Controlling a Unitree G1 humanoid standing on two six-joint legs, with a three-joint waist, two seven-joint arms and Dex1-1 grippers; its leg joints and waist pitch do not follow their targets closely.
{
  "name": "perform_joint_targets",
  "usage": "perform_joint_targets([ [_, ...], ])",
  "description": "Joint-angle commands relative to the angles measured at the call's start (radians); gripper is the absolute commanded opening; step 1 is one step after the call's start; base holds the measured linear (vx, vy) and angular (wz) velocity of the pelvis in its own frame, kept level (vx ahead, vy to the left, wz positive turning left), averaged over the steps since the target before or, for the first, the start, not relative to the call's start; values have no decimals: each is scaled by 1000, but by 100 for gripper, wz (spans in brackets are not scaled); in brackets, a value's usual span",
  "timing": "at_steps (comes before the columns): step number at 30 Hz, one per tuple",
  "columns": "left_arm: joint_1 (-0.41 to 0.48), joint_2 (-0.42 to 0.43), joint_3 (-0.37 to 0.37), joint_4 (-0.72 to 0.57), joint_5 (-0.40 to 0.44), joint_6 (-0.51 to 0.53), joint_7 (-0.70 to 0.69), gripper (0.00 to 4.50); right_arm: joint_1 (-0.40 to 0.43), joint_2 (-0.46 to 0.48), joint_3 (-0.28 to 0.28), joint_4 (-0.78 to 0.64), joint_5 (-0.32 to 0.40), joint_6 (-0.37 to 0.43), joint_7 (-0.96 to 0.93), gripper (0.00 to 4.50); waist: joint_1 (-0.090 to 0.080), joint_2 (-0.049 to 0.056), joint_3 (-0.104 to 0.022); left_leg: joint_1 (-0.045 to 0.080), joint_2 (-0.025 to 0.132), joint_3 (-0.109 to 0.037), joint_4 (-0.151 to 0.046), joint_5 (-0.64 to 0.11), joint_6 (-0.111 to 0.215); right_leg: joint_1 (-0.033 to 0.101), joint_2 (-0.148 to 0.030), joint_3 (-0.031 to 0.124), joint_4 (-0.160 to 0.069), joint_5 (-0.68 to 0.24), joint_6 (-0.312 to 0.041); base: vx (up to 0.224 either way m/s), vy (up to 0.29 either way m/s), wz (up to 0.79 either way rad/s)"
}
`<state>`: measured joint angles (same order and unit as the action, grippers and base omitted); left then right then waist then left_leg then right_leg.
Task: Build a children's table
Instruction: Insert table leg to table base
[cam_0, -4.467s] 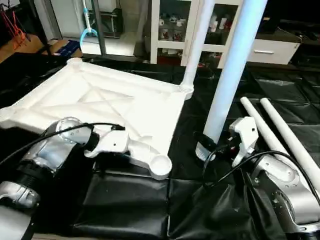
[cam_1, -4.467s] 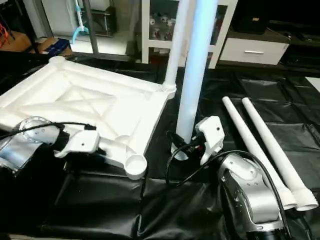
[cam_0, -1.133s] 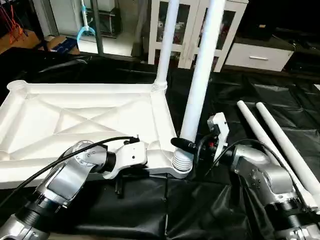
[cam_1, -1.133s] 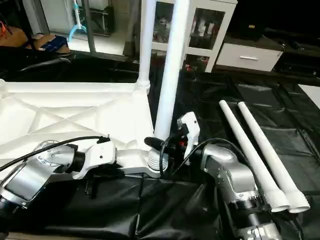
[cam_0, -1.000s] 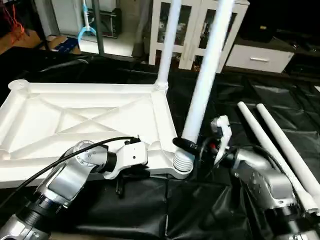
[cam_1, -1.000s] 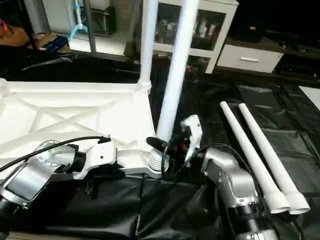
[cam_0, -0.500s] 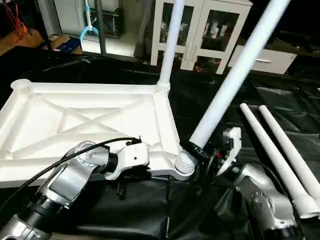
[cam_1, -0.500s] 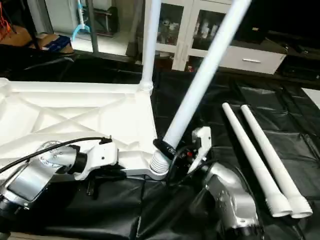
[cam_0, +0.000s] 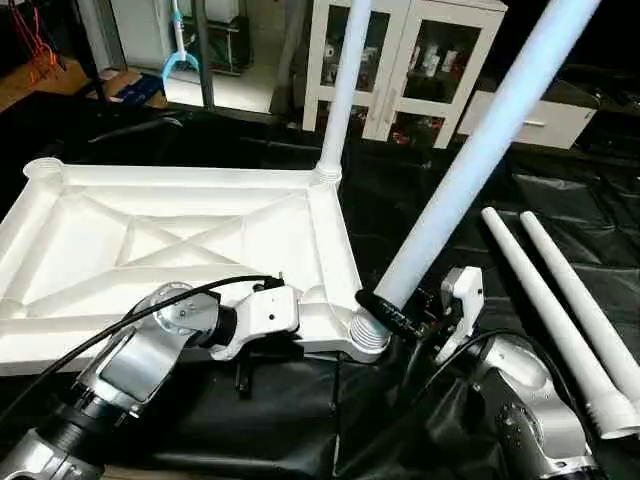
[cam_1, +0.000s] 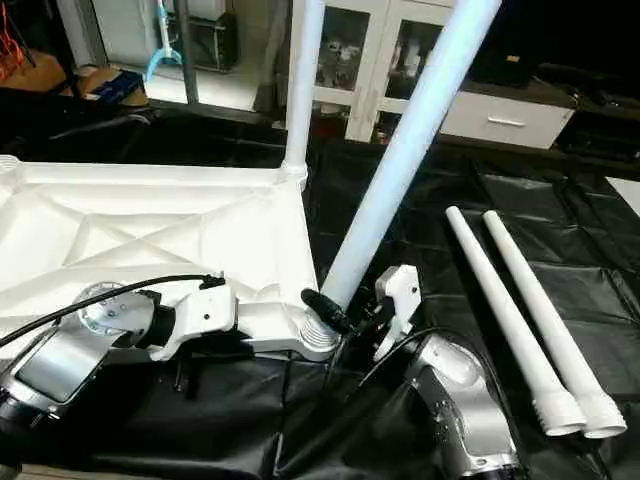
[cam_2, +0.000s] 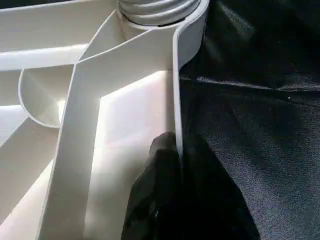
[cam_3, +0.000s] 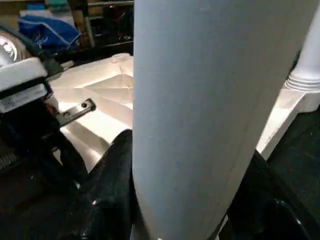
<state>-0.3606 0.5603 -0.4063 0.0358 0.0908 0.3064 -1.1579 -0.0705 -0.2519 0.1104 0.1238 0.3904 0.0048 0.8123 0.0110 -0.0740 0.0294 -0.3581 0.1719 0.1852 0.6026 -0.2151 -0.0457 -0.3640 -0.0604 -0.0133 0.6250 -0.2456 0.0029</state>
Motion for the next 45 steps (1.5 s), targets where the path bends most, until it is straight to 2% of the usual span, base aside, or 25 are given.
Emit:
perform_joint_targets([
  [1,6,-8,-15,4,-20,-11,-10,6,48,-48,-12,94,-96,22,-29,187,-7,12,-24,10,67,-29,-97,-271,-12,3,-74,42,-88,-185,-189,0,0,0],
  [5,5,-10,-14,6,-19,-13,-5,6,64,-40,-14,96,-87,-6,-23,187,-7,12,-23,12,68,-29,-97,-290,-12,0,-76,44,-92,-212,-186,0,0,0],
  [8,3,-11,-15,9,-17,-15,-3,6,76,-54,11,103,-114,-24,-15,187,-7,12,-25,11,69,-30,-97,-277,-10,2,-74,43,-90,-193,-185,0,0,0],
  [10,3,-10,-16,8,-16,-14,-3,6,75,-74,36,111,-144,8,-34,187,-9,12,-23,10,68,-29,-99,-271,-6,3,-73,42,-89,-176,-189,0,0,0],
  [14,1,-8,-19,8,-15,-13,-6,6,66,-89,57,125,-159,48,-37,187,-12,11,-18,13,67,-32,-102,-338,-20,-3,-75,44,-99,-283,-170,0,0,0],
  [16,0,-8,-20,8,-15,-15,-5,6,53,-95,66,134,-166,72,-36,187,-13,12,-18,13,68,-35,-104,-349,-26,-4,-76,45,-101,-302,-161,0,0,0],
  [18,0,-7,-21,9,-12,-20,-4,6,32,-98,69,141,-164,104,-40,187,-17,11,-19,13,68,-37,-106,-357,-31,-5,-73,43,-100,-297,-160,0,0,0],
  [19,0,-6,-21,9,-12,-20,-4,6,26,-99,70,141,-162,111,-39,187,-18,15,-21,14,68,-37,-106,-356,-35,-4,-73,42,-99,-280,-162,0,0,0],
  [21,0,-6,-20,8,-12,-22,-4,6,8,-102,71,142,-160,128,-41,187,-18,13,-21,13,68,-37,-107,-355,-35,-4,-72,42,-98,-264,-164,0,0,0],
  [24,-1,-5,-21,9,-12,-23,-4,6,-22,-108,76,146,-156,148,-44,187,-20,14,-20,18,69,-36,-106,-377,-41,-10,-74,43,-103,-293,-163,0,0,0],
  [26,-2,-5,-22,10,-12,-23,-5,6,-52,-114,78,147,-152,165,-40,187,-21,14,-21,16,68,-37,-107,-371,-42,-8,-74,43,-102,-290,-163,0,0,0],
  [32,-3,-5,-22,10,-12,-23,-3,6,-56,-125,93,126,-149,178,-16,187,-20,13,-21,14,69,-34,-106,-351,-38,-7,-74,43,-100,-256,-165,0,0,0],
  [45,2,-3,-31,2,-3,-29,3,0,-24,-118,82,125,-120,181,-34,186,-20,16,-20,17,70,-37,-109,-389,-47,-13,-74,44,-105,-294,-154,0,0,0],
])
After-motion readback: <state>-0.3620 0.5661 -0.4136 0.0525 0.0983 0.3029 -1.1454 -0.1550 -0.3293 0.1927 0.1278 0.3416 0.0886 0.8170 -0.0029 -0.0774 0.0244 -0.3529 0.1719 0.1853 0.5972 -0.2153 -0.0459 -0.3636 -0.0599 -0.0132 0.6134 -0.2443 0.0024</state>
